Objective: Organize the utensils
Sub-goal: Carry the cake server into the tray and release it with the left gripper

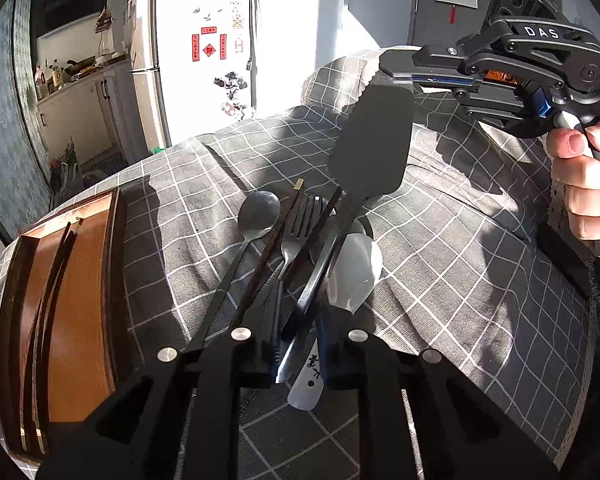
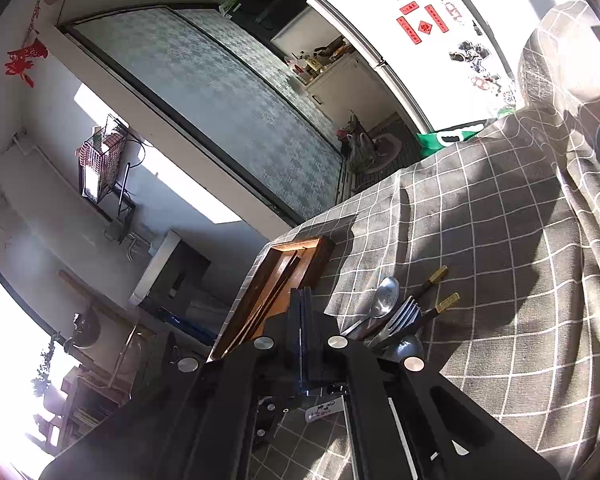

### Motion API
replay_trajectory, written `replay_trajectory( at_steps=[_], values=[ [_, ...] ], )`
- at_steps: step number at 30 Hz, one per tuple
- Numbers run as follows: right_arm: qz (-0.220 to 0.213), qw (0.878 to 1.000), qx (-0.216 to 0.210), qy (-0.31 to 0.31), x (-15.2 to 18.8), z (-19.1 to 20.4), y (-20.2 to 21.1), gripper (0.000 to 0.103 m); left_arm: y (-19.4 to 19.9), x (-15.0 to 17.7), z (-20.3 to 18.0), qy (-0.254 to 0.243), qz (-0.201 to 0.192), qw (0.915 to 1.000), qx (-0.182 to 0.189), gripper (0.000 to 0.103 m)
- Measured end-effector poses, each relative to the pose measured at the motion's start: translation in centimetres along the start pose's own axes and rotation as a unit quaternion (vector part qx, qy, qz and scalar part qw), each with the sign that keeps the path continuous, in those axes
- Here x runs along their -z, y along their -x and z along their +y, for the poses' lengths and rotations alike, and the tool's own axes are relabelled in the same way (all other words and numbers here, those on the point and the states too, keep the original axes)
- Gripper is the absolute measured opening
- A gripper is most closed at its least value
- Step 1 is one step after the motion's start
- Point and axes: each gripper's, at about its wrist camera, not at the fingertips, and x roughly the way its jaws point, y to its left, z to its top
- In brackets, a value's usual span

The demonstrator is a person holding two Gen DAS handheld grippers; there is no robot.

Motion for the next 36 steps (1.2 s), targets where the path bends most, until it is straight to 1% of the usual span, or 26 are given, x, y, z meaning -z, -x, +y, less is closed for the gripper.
replay_trajectory(
  at_steps=[4,8,11,13,17,19,22,25,28,29,31,33,35,36],
  values=[
    [0.011,1.000,-0.015,0.007,-0.5,1.5,-2.1,0.000,1.6,0.1,1.3,0.003,0.001,0.9996,-0.029,0.016],
    [0.034,0.999,-0.036,0.014,-1.4,3.4,-6.3,0.000,3.2,0.7,4.8,0.024,-0.003,0.9972,-0.071,0.016],
    [0.057,0.997,-0.048,0.029,-1.5,5.1,-10.0,0.000,3.9,1.9,7.8,0.046,-0.003,0.9934,-0.105,0.017],
    [0.071,0.995,-0.052,0.040,-1.3,6.1,-12.3,0.000,4.0,2.7,9.7,0.065,0.003,0.9905,-0.121,0.018],
    [0.097,0.993,-0.056,0.044,-1.0,6.8,-16.2,0.000,4.4,4.1,12.9,0.092,0.013,0.9835,-0.156,0.018],
    [0.109,0.992,-0.054,0.042,-0.8,6.8,-17.7,0.000,4.4,4.7,14.3,0.108,0.019,0.9807,-0.162,0.019],
    [0.126,0.990,-0.045,0.038,-0.7,6.4,-19.7,0.001,4.4,5.6,15.2,0.118,0.031,0.9781,-0.169,0.019],
    [0.137,0.989,-0.044,0.027,-0.5,5.6,-21.0,0.001,4.0,6.2,15.4,0.123,0.037,0.9779,-0.165,0.019],
    [0.147,0.989,-0.030,0.005,-0.3,4.3,-22.5,0.003,4.0,6.4,15.2,0.124,0.028,0.9773,-0.170,0.021],
    [0.149,0.989,-0.025,0.003,-0.2,4.0,-22.9,0.003,4.1,6.4,15.1,0.124,0.027,0.9775,-0.168,0.023],
    [0.153,0.988,-0.021,-0.004,0.1,3.5,-23.5,0.004,4.1,6.4,14.8,0.121,0.026,0.9787,-0.163,0.043],
    [0.159,0.987,-0.018,-0.005,0.4,3.4,-24.1,0.005,4.3,6.5,14.4,0.112,0.025,0.9815,-0.153,0.047],
    [0.163,0.986,-0.015,-0.002,0.7,3.3,-24.8,0.005,4.6,6.5,14.0,0.104,0.025,0.9821,-0.155,0.048],
    [0.166,0.986,-0.009,0.001,0.9,3.3,-25.1,0.007,4.8,6.4,13.8,0.103,0.023,0.9822,-0.155,0.049]
  ],
)
